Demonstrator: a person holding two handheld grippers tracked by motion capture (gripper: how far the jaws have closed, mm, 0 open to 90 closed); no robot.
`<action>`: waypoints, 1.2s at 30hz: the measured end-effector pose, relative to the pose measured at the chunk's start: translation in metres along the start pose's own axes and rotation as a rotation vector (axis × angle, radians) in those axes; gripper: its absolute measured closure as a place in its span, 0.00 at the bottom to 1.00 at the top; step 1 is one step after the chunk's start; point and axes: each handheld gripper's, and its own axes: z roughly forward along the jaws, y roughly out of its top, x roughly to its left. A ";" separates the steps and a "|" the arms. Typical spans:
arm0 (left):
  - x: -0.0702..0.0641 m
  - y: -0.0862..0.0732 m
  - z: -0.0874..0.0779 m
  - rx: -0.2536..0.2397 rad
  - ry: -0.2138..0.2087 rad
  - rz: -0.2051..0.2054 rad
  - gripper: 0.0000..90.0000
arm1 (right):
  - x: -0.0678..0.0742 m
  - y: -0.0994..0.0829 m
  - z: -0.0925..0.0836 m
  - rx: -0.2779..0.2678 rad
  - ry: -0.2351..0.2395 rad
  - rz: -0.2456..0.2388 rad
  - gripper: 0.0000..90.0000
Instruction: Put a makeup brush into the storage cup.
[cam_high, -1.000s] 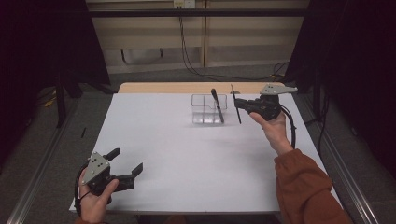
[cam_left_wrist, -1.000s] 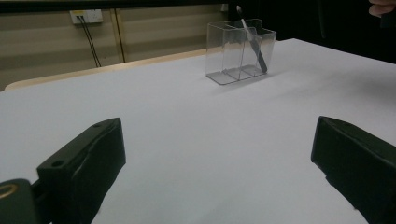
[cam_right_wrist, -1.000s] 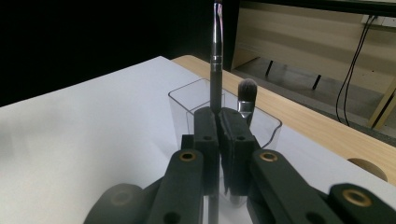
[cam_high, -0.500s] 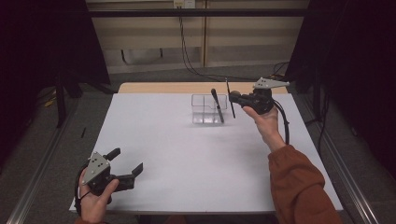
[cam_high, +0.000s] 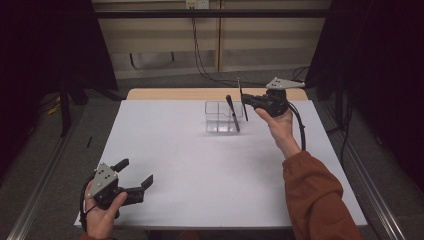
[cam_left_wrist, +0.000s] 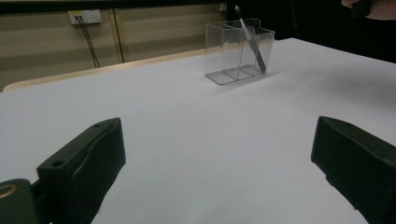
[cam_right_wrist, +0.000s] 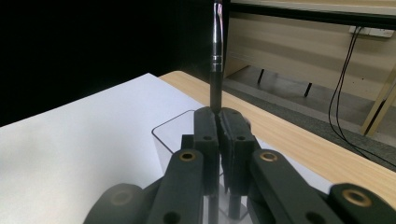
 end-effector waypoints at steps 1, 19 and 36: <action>0.000 0.000 0.000 0.000 0.000 0.000 0.03 | 0.000 0.001 0.001 -0.008 -0.004 -0.001 0.95; 0.000 0.000 0.000 0.001 -0.002 0.003 0.03 | -0.002 0.007 0.020 -0.015 -0.028 0.016 0.95; 0.000 0.000 0.000 0.004 -0.007 0.004 0.03 | -0.013 0.001 0.032 -0.022 -0.074 0.053 0.95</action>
